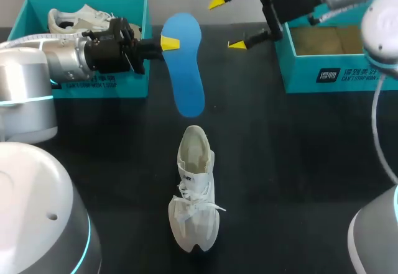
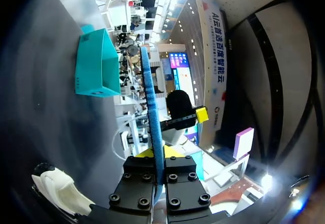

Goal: Take the shoe out of the shoebox, open the shoe tongue, remove and reinsert the insole, then place the shoe into the shoebox

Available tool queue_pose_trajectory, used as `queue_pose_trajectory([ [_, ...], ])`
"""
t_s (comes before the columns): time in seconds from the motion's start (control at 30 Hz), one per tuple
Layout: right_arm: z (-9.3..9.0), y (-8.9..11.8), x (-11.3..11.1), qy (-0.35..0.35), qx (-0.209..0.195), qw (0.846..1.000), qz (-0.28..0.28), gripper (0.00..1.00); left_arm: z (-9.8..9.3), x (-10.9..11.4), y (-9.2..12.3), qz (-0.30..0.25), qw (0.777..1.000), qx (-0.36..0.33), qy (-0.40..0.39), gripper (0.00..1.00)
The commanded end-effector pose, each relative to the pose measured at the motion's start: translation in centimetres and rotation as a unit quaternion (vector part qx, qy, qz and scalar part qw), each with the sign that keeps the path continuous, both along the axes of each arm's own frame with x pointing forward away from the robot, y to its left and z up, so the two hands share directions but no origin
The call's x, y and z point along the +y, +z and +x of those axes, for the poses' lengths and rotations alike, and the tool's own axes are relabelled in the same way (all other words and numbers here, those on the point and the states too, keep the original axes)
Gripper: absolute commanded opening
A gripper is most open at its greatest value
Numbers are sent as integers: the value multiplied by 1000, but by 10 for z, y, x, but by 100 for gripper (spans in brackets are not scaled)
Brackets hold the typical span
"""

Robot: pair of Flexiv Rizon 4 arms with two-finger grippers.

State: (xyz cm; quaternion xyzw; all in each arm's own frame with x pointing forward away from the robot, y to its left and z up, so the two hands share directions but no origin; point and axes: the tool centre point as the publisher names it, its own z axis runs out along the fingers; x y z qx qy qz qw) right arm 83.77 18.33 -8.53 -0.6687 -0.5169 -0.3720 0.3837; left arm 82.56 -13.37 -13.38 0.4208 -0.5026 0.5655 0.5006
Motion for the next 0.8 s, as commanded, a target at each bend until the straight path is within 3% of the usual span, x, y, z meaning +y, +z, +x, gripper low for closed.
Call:
queue_pose_trajectory([
  [0.03, -5, -7, -3, -33, -36, 977, 208, 100, 0, 7, 1, 7, 1000, -20, 8, 0],
  [0.23, -4, -7, -5, -35, -35, 975, 215, 100, 2, 14, 8, 24, 996, -81, 28, 0],
  [0.47, -3, -7, -6, -33, -31, 974, 222, 100, 0, 19, 24, 28, 978, -204, 37, 0],
  [0.67, -4, -8, -6, -33, -28, 972, 229, 100, -1, 23, 39, 37, 933, -357, 34, 0],
  [0.8, -5, -8, -6, -32, -26, 972, 229, 100, -4, 29, 48, 51, 879, -472, 39, 0],
])
